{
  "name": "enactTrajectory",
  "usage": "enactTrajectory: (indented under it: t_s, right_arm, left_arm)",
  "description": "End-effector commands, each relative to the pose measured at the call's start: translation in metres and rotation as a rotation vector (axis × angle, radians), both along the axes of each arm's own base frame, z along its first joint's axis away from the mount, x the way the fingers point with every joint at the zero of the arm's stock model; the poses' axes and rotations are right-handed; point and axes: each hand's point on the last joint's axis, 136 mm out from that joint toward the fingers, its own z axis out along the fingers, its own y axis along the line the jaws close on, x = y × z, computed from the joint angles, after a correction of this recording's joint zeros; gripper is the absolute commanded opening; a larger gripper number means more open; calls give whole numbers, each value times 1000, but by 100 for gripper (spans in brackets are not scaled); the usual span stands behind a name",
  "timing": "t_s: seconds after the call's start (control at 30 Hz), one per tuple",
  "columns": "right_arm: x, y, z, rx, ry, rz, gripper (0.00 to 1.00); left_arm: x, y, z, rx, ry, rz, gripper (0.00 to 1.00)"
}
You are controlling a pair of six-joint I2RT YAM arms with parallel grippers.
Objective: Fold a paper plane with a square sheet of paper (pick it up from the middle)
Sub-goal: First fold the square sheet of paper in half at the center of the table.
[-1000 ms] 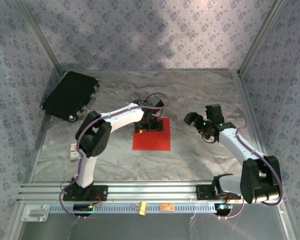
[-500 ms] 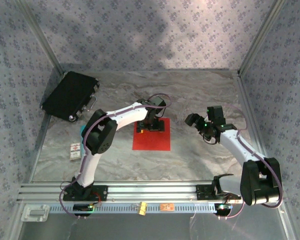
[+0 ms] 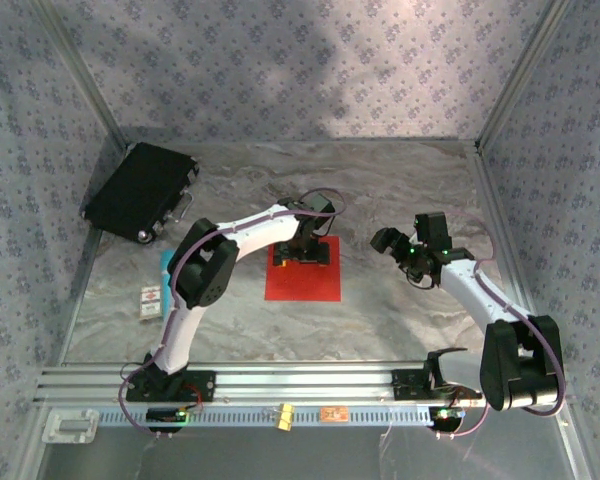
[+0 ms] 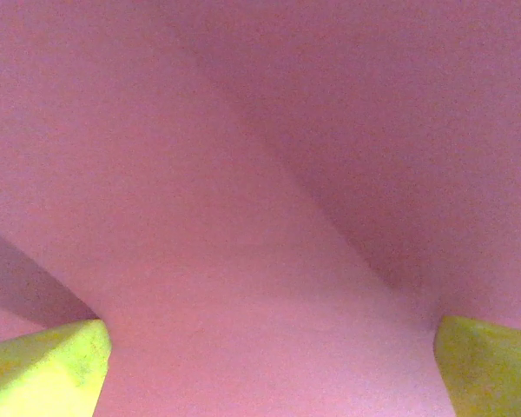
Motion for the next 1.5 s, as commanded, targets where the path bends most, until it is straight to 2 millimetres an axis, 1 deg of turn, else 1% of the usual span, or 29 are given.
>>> enactTrajectory:
  t_s: [0.0,0.17,0.3,0.6,0.73,0.93,1.17,1.47]
  right_arm:
    - [-6,-1,1,1,10,13,99]
    - [-7,0,3,3,5,21,99]
    - [-7,0,3,6,6,20,99]
    - [-10,0,-4,3,24,22,99]
    - [-11,2,-8,11,37,35,99]
    - [-10,4,-8,16,36,45,99]
    - [-8,4,-7,18,35,46,99]
    - [-6,5,-7,18,39,47,99]
  left_arm:
    - [-3,5,0,54,11,-22,96]
    - [4,6,21,49,-46,-17,97]
    - [5,3,26,35,-51,-16,98]
    - [0,-4,11,29,-2,-26,98]
    - [-2,-2,5,50,11,-23,98]
    - [-4,-4,0,45,29,-18,98]
    - [-8,0,-6,54,40,-16,99]
    - [-14,5,-25,84,77,-16,99]
